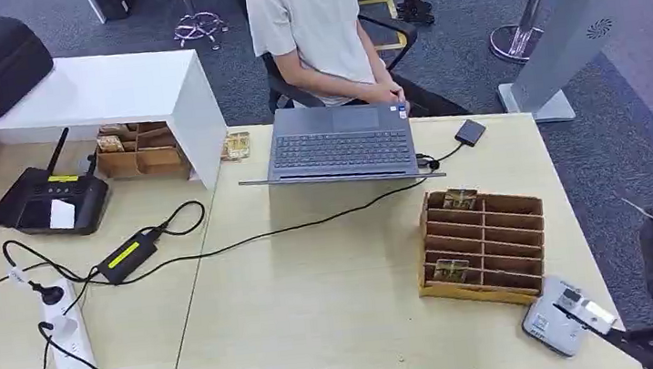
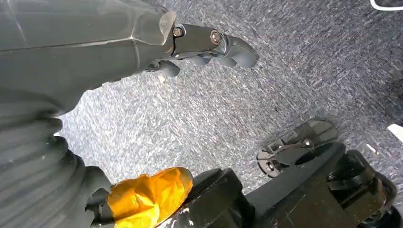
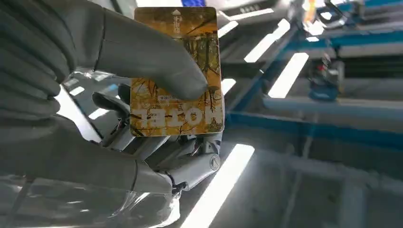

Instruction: Pass the card to the sensor for recognition and then transmit it.

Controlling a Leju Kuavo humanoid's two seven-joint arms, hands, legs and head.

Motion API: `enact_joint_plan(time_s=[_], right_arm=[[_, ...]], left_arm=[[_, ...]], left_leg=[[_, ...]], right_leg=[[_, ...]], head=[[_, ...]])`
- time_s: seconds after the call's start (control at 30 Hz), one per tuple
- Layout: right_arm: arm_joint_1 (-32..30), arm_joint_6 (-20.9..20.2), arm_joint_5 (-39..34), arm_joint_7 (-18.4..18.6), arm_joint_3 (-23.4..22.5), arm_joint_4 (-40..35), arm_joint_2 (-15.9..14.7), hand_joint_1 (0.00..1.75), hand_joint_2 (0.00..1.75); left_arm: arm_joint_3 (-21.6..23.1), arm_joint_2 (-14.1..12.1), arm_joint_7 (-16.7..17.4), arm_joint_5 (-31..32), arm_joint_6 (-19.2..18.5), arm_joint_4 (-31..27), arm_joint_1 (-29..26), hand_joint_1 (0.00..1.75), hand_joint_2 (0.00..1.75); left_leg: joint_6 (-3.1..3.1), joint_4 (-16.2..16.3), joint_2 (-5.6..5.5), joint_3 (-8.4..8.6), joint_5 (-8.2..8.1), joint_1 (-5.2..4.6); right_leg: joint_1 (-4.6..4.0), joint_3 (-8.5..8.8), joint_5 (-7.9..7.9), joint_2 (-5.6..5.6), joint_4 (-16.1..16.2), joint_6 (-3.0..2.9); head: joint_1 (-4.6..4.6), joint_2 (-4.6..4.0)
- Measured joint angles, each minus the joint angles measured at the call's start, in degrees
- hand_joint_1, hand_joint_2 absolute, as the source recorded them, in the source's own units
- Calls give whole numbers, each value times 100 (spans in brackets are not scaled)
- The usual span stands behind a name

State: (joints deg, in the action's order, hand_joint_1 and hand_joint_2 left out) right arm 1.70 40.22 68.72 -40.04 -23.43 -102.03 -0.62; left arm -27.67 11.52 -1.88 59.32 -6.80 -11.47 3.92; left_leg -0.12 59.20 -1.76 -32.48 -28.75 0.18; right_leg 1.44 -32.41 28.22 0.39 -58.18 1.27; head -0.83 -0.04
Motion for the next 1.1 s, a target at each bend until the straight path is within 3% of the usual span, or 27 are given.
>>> enact_joint_plan(time_s=[0.3,0.57,0.63,0.7,0.83,0.97,1.1], right_arm=[[1379,-31,651,2,897,502,-738,175,175],[1817,-31,866,37,1228,945,-966,175,175],[2170,-35,1160,326,1437,1415,-1098,175,175],[2655,-41,1385,868,1836,1967,-1282,175,175],[3840,-42,1729,1907,3243,3282,-1536,175,175],[4626,-39,1880,2490,4617,4335,-1532,175,175],[5100,-35,1869,2913,5489,5151,-1397,175,175]], left_arm=[[225,-15,-4,247,-85,0,48,0,175],[267,-15,-4,269,-87,0,46,0,175],[273,-15,-4,310,-83,0,54,0,175],[280,-17,-2,374,-79,0,57,0,175],[361,-15,-26,518,-112,0,98,0,175],[435,-15,-164,627,-310,0,135,0,175],[470,-15,-203,664,-431,0,152,0,175]], left_leg=[[-1,3,4,5,5,-1],[-1,1,0,-5,4,-1],[-1,1,11,-7,4,-2],[-1,1,11,-7,10,-3],[-1,3,11,-3,27,-3],[-11,2,-13,-8,38,0],[-11,2,-15,-13,38,2]], right_leg=[[2,3,-9,5,-2,1],[1,1,-8,-1,-4,2],[3,-2,-9,11,-6,1],[4,-2,-16,13,-8,2],[3,-7,-30,15,-9,5],[-1,-8,-31,-8,-12,4],[-1,-13,-30,-10,-15,4]], head=[[-4,0],[-2,0],[0,0],[0,0],[-2,0],[-2,0],[0,0]])
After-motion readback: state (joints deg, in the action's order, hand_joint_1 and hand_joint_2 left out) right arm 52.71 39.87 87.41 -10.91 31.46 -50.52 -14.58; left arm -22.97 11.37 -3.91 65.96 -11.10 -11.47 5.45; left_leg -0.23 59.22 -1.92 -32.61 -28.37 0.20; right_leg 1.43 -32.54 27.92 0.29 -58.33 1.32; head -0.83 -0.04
